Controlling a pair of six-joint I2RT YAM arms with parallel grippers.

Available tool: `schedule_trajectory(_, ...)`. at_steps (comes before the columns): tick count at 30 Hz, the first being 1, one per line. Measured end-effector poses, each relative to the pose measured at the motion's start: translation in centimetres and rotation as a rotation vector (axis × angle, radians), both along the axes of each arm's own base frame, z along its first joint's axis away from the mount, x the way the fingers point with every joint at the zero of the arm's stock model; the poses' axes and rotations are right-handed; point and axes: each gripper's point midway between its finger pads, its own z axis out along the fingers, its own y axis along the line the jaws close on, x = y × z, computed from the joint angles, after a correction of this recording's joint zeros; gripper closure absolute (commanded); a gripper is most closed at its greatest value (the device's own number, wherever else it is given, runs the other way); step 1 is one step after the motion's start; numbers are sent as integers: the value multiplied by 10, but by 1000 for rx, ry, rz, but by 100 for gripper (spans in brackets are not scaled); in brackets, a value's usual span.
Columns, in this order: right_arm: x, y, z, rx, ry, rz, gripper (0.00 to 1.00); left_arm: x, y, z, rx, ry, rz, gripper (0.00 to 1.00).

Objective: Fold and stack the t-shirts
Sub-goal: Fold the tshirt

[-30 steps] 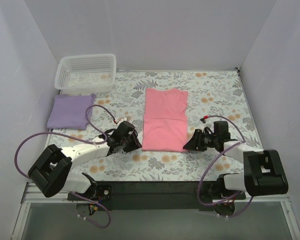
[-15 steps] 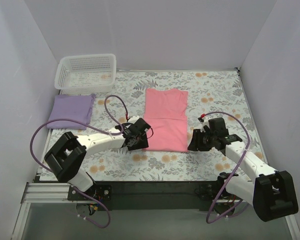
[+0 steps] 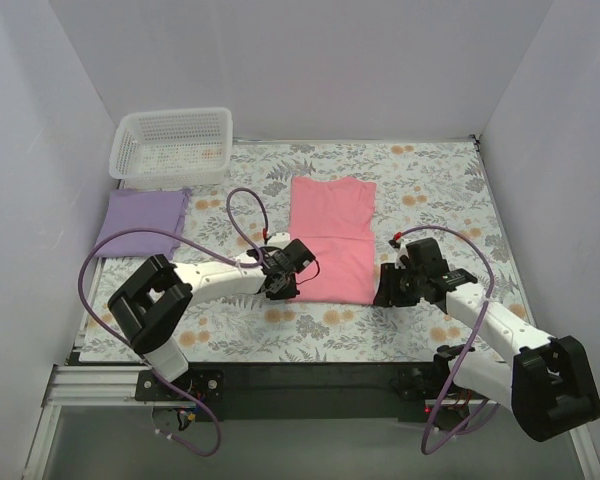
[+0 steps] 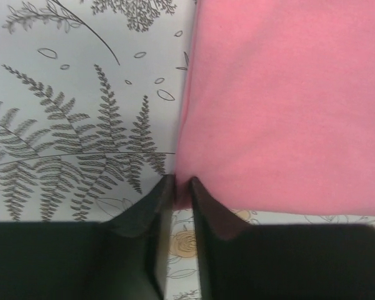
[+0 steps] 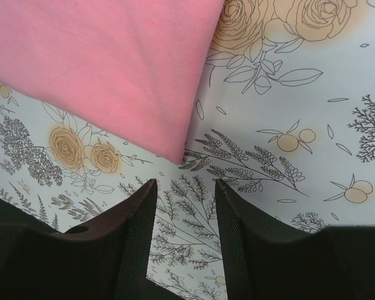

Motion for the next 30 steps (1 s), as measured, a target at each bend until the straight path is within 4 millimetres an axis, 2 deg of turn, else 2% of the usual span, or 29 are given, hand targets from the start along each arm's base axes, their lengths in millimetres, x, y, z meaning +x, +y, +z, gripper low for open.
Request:
schedule_trajectory(2, -1, 1, -1, -11, 1, 2, 51, -2, -4, 0, -7, -3, 4, 100)
schedule_trajectory(9, -10, 12, -6, -52, 22, 20, 51, -17, -8, -1, 13, -14, 29, 100)
schedule_trajectory(14, -20, 21, -6, -77, 28, 9, 51, -51, -7, -1, 10, 18, 14, 100)
schedule_trajectory(19, -26, 23, -3, -92, 19, -19, 52, -76, 5, 0, 1, 63, 25, 100)
schedule_trajectory(22, -31, 22, -4, -107, 32, -31, 53, -82, 10, 0, 5, 83, 39, 100)
schedule_trajectory(30, -42, 26, -8, -124, 61, -27, 59, -83, 11, -1, 5, 88, 53, 100)
